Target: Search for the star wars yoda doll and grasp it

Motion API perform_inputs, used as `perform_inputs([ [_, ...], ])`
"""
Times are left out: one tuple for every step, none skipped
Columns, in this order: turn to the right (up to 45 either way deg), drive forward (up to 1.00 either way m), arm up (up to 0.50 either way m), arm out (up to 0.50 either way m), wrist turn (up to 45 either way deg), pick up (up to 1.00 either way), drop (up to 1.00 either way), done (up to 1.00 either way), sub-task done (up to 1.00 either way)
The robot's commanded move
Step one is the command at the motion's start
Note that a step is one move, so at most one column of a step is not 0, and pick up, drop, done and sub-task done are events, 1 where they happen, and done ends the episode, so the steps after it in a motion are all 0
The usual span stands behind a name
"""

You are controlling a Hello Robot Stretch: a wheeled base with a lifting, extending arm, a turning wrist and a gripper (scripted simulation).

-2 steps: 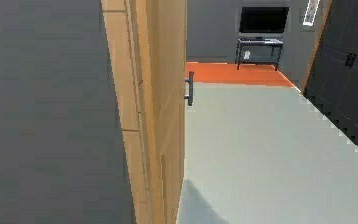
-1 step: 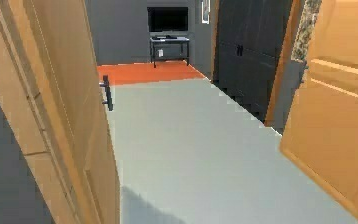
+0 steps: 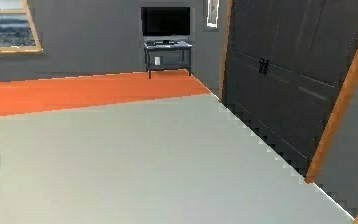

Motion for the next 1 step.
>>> perform_inputs([
  [12.0, 0.00, 0.00, 0.00, 0.0, 0.00, 0.00, 0.00, 0.00],
])
